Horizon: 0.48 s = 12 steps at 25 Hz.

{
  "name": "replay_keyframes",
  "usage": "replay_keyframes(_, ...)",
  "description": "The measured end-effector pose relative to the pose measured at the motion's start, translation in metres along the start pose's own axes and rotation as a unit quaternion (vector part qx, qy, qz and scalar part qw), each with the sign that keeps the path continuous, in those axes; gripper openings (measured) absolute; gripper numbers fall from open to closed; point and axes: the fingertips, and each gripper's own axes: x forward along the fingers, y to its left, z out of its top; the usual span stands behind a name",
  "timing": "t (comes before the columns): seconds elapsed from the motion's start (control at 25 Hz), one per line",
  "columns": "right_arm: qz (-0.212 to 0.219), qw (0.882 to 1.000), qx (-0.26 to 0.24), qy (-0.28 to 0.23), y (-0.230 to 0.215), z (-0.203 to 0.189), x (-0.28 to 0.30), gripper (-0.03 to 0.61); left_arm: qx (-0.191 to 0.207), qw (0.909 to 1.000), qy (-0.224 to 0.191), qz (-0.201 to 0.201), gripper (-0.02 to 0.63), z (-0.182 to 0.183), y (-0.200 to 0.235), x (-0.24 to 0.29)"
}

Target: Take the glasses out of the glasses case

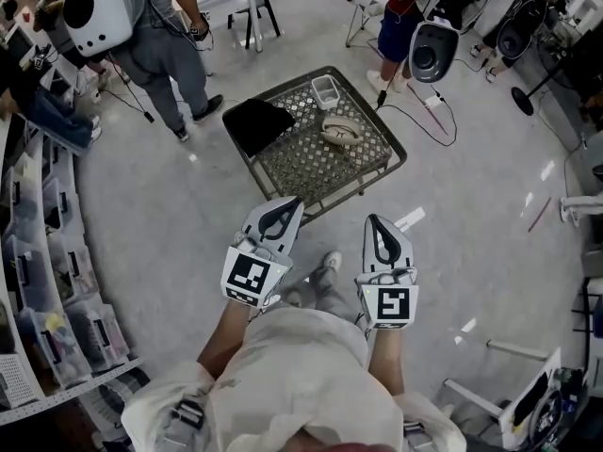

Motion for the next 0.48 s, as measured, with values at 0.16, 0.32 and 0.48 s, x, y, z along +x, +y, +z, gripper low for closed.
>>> replay_keyframes(0.16, 0.006, 1.0, 0.005, -0.002, -0.022, 0.0, 0.025, 0.006, 0.001, 1.0, 0.004, 0.007, 0.012, 0.002, 0.009, 0.028)
replay_keyframes(0.32, 0.015, 1.0, 0.004, -0.002, -0.049, 0.001, 0.054, 0.006, 0.001, 0.9998, 0.009, 0.018, 0.011, 0.004, 0.019, 0.061)
replay_keyframes(0.48, 0.027, 1.0, 0.001, -0.001, -0.078, 0.003, 0.082, 0.006, 0.001, 0.9995, 0.01, 0.031, 0.011, 0.011, 0.027, 0.097)
